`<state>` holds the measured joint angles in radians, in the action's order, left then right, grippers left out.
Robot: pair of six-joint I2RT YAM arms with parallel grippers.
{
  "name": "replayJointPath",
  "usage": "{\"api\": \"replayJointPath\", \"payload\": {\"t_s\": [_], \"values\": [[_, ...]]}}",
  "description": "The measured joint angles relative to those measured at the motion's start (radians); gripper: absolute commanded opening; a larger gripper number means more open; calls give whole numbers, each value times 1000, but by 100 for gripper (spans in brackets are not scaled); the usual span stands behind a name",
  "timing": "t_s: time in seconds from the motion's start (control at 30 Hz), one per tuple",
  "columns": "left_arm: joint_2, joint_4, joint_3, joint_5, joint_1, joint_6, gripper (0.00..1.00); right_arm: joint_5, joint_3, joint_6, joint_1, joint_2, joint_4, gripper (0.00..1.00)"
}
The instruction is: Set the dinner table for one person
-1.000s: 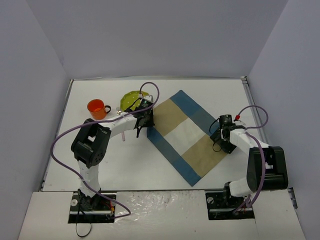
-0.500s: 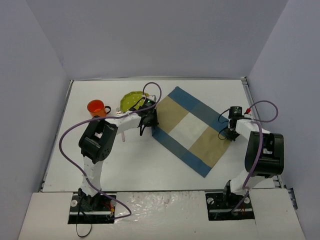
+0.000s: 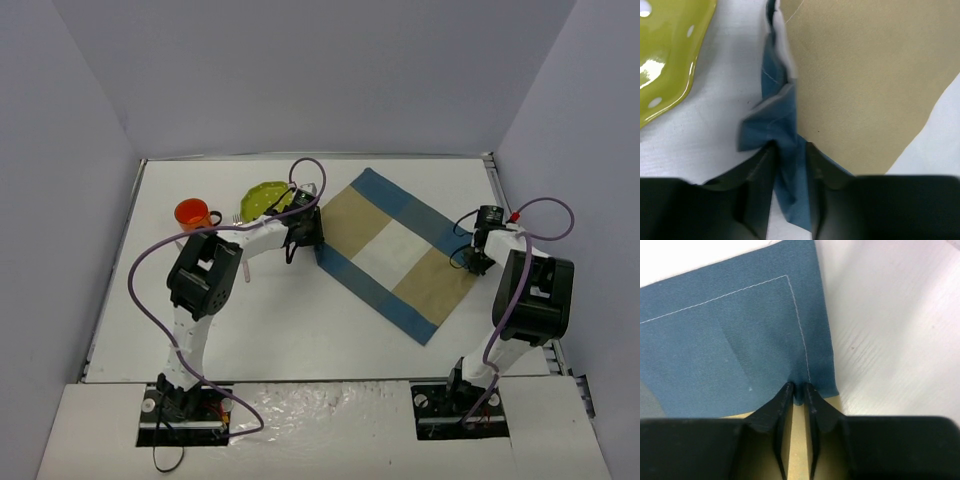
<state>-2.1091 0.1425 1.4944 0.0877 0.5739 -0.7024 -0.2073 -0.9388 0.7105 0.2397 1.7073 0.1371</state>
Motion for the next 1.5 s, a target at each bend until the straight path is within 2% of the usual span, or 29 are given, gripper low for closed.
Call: {"api": "replayJointPath", "payload": {"t_s": [0.1,0.17,0.23,0.3,0.43,0.6,0.73,0.9,1.07,1.27,1.5], "values": [[11,27,1,-26,0,-8,51,-5,-4,-14,3,0,7,32],[21,48,2,-48,-1,-10,58,-9,-9,-28,3,-3,15,40],[34,73,9,-74,-3,-2,71,-15,-16,-37,3,-18,26,47],[47,108,23,-91,-7,10,78,-19,-26,-46,0,-49,41,55],[82,173,61,-115,-11,39,82,-30,-53,-64,-24,-143,61,62],[175,234,77,-124,-10,75,82,-30,-74,-94,-107,-256,65,68],[254,250,54,-122,-10,111,80,30,-66,-132,-197,-305,53,66],[304,227,-27,-105,-10,141,63,184,46,-140,-238,-350,-33,58],[239,162,-28,-59,-10,154,52,287,190,-110,-237,-352,-114,53],[87,67,39,-30,-10,185,49,336,289,-59,-226,-330,-172,52],[-17,32,50,-26,-10,208,48,355,340,-37,-148,-313,-205,51]]}}
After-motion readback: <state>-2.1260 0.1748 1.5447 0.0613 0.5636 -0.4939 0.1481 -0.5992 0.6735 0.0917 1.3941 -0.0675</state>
